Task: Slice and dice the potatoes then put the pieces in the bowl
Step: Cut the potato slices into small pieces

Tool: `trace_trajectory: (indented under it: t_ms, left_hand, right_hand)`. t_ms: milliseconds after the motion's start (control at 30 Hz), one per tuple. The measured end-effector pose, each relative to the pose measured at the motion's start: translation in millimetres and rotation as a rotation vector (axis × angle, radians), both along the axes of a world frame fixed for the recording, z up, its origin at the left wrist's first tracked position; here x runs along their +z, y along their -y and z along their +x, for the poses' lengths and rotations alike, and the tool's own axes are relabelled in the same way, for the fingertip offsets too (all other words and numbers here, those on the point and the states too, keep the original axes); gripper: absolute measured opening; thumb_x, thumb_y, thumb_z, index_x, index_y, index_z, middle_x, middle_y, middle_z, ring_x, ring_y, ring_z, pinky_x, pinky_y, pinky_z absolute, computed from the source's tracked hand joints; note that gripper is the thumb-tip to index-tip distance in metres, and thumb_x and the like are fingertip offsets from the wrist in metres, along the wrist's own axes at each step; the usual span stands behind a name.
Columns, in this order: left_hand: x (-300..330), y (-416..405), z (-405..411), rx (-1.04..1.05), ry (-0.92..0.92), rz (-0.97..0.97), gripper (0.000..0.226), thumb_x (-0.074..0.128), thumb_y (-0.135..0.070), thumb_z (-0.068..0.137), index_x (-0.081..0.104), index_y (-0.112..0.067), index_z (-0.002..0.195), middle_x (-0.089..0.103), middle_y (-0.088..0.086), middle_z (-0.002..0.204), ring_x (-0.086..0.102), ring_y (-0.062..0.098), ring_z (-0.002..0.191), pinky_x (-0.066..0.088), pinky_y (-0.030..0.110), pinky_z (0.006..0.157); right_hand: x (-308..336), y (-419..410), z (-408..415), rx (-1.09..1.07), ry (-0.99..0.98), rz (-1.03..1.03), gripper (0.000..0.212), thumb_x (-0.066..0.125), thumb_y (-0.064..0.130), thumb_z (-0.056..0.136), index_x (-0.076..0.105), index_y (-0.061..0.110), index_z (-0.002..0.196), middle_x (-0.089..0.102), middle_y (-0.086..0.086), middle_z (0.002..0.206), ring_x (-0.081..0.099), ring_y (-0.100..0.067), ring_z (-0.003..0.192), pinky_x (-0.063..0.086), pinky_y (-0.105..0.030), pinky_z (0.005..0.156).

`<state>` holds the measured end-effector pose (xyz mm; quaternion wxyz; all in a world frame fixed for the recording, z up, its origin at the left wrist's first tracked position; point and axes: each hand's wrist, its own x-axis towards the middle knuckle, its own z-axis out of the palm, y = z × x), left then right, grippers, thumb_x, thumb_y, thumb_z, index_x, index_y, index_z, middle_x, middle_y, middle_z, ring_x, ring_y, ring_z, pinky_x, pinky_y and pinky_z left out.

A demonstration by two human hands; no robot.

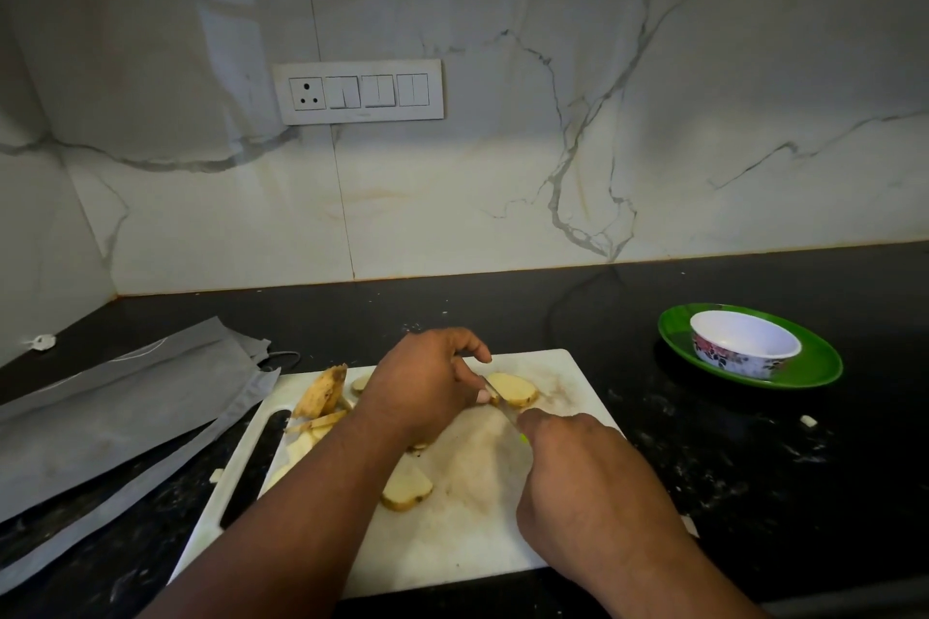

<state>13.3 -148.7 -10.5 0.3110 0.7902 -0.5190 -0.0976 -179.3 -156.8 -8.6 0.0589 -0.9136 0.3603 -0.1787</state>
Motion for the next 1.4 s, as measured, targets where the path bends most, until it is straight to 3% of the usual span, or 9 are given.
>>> trace_trajectory:
  t_ms: [233,367,567,667,800,900,1000,1100,1400]
  left_hand:
    - [1,0,-4,-0.047,-0.013,0.016,0.031,0.085,-0.027,0.086,0.071,-0.038,0.111,0.077,-0.021,0.082,0.070,-0.005,0.087,0.057,0.034,0.097]
    - [-1,-2,-5,-0.129,-0.016,0.028,0.021,0.083,-0.025,0.088,0.076,-0.035,0.104,0.077,-0.021,0.081,0.071,-0.007,0.083,0.058,0.031,0.093]
    - [-4,-3,-3,-0.179,0.033,0.020,0.010,0.082,-0.036,0.088,0.081,-0.039,0.097,0.075,-0.024,0.092,0.067,-0.006,0.087,0.059,0.028,0.087]
    - [-4,-3,-3,-0.171,0.027,0.009,0.011,0.083,-0.036,0.087,0.081,-0.040,0.097,0.075,-0.024,0.093,0.068,-0.005,0.088,0.059,0.026,0.088]
    - [-4,-2,-3,-0.136,0.008,-0.008,0.025,0.085,-0.029,0.086,0.077,-0.038,0.108,0.076,-0.020,0.083,0.068,-0.006,0.083,0.054,0.020,0.083]
    - [-4,-1,-3,-0.108,0.006,-0.012,0.034,0.084,-0.026,0.087,0.070,-0.039,0.115,0.076,-0.018,0.083,0.069,-0.003,0.086,0.046,0.013,0.077]
    - [-3,-3,-5,-0.123,0.001,-0.019,0.036,0.083,-0.024,0.088,0.067,-0.040,0.115,0.076,-0.020,0.084,0.068,-0.006,0.084,0.046,0.015,0.077]
    - [-1,-7,-6,-0.163,-0.033,-0.050,0.034,0.083,-0.027,0.088,0.067,-0.040,0.115,0.075,-0.021,0.086,0.065,-0.009,0.075,0.047,0.019,0.071]
    - [1,-6,-7,-0.148,-0.094,-0.026,0.034,0.085,-0.024,0.086,0.068,-0.037,0.113,0.077,-0.018,0.083,0.070,-0.005,0.079,0.051,0.022,0.080]
  right_hand:
    - [4,-7,-14,-0.017,-0.050,-0.051,0.046,0.048,0.024,0.091,0.050,0.033,0.136,0.061,0.007,0.114,0.060,-0.014,0.099,0.043,-0.025,0.073]
    - [8,-14,-24,-0.029,-0.058,-0.031,0.050,0.048,0.029,0.092,0.045,0.036,0.141,0.060,0.006,0.121,0.060,-0.015,0.108,0.049,-0.027,0.085]
    - [0,-11,-20,-0.023,0.021,-0.012,0.047,0.048,0.032,0.090,0.049,0.040,0.137,0.062,0.009,0.114,0.060,-0.011,0.101,0.046,-0.022,0.078]
    - [-7,-7,-21,-0.025,0.061,0.025,0.051,0.049,0.033,0.088,0.047,0.044,0.137,0.062,0.012,0.117,0.061,-0.010,0.103,0.052,-0.022,0.084]
    - [-12,3,-28,0.031,0.161,0.102,0.038,0.054,0.034,0.085,0.058,0.041,0.122,0.062,0.015,0.085,0.060,-0.005,0.077,0.047,-0.015,0.061]
    - [-13,8,-31,0.031,0.213,0.172,0.033,0.061,0.032,0.087,0.064,0.039,0.119,0.046,0.015,0.059,0.047,-0.001,0.054,0.036,-0.012,0.047]
    - [-13,7,-31,0.028,0.229,0.198,0.031,0.063,0.032,0.087,0.065,0.039,0.116,0.048,0.018,0.055,0.045,0.000,0.050,0.035,-0.012,0.045]
    - [-11,3,-30,0.032,0.230,0.226,0.030,0.061,0.033,0.085,0.066,0.039,0.114,0.048,0.037,0.057,0.045,-0.002,0.050,0.035,-0.014,0.046]
    - [-10,0,-35,0.075,0.235,0.275,0.030,0.063,0.030,0.089,0.066,0.037,0.118,0.048,0.039,0.058,0.047,0.004,0.051,0.035,-0.011,0.046]
